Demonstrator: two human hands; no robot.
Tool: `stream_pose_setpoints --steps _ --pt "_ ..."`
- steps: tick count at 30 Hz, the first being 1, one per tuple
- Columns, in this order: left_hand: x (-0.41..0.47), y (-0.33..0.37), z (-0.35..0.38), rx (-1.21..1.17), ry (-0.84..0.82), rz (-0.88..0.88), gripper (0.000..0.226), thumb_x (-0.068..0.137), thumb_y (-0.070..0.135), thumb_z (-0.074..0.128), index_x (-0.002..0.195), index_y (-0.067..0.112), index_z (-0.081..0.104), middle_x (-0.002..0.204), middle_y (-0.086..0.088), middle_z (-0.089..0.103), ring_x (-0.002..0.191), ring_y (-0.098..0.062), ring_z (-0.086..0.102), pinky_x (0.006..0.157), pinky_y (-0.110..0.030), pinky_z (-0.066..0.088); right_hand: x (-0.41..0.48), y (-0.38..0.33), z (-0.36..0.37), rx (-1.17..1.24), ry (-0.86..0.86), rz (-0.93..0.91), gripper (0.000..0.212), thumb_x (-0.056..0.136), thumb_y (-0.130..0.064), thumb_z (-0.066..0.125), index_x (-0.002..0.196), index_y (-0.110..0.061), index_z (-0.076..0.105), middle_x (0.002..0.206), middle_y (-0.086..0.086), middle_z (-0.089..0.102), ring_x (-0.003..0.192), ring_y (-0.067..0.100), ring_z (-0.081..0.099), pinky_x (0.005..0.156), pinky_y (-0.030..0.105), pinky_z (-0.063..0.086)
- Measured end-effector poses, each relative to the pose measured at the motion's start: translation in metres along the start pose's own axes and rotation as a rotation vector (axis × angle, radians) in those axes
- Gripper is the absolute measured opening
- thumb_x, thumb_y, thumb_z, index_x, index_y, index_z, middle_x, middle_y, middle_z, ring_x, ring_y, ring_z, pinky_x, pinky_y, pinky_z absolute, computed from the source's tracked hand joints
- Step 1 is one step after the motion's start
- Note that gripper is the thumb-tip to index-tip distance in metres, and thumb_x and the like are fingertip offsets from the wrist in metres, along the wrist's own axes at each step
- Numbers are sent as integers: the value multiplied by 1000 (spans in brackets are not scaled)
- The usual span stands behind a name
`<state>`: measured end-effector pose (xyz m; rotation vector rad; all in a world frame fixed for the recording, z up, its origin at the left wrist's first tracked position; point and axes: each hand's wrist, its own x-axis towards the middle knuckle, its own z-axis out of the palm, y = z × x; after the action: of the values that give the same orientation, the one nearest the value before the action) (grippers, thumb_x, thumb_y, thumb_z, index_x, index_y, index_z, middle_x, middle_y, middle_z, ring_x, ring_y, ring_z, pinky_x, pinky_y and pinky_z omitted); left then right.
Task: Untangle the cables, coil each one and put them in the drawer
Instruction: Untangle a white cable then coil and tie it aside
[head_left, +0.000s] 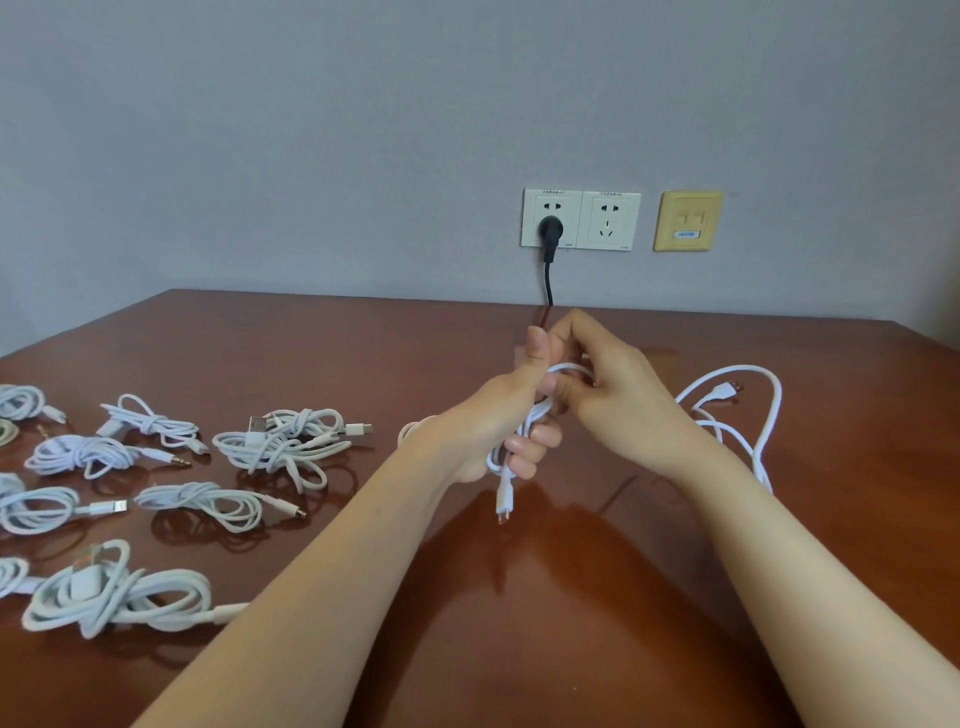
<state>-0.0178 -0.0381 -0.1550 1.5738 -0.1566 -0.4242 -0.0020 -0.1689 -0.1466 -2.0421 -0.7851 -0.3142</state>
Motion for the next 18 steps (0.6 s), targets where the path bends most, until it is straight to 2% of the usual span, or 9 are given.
stream_pose_setpoints --steps 2,4,6,8,11,13,15,18 --pt "-1 1 -2 66 -41 -8 60 58 76 31 71 17 37 47 6 30 33 -3 17 35 -14 20 1 2 -1 42 -9 -6 29 82 9 48 79 -20 45 73 8 57 72 29 55 67 36 47" --pt "-3 2 -5 100 -86 -8 51 65 67 42 73 17 36 47 7 28 32 -2 19 34 -13 20 1 2 0 82 -34 -7 38 75 14 43 76 -24 46 75 17 55 70 34 52 65 41 47" --pt "-5 3 -8 89 -123 -16 42 70 57 48 75 17 38 46 8 29 31 -1 20 33 -12 21 1 2 0 110 -50 9 39 74 14 43 74 -24 49 70 15 52 62 25 49 61 36 45" --pt "-8 4 -10 108 -140 -24 36 79 50 48 77 15 41 45 8 29 31 -1 21 33 -13 22 2 2 -1 153 -50 27 33 79 14 45 75 -19 51 64 4 50 55 12 48 55 21 42" --pt "-9 5 -10 170 -143 -38 28 96 37 41 85 11 46 44 7 29 31 -2 20 34 -13 21 4 0 -3 272 -50 58 28 90 9 44 74 -14 47 68 4 42 47 7 43 45 11 35" --pt "-8 3 -8 191 -127 -58 32 99 39 36 85 12 46 44 7 28 31 -3 20 34 -13 21 6 2 -5 308 -30 71 26 93 5 43 75 -14 46 66 0 42 45 1 40 44 8 32" --pt "-7 2 -7 207 -118 -86 38 99 44 33 83 13 47 44 7 28 31 -3 19 35 -13 21 7 6 -6 318 -2 86 28 93 6 42 74 -15 47 54 -15 44 42 -1 38 45 6 30" --pt "-5 2 -4 181 -79 -99 42 98 48 30 78 14 46 44 6 28 31 -4 19 35 -13 22 7 9 -7 312 22 108 31 90 9 43 74 -16 49 49 -20 45 44 -2 39 46 6 30"
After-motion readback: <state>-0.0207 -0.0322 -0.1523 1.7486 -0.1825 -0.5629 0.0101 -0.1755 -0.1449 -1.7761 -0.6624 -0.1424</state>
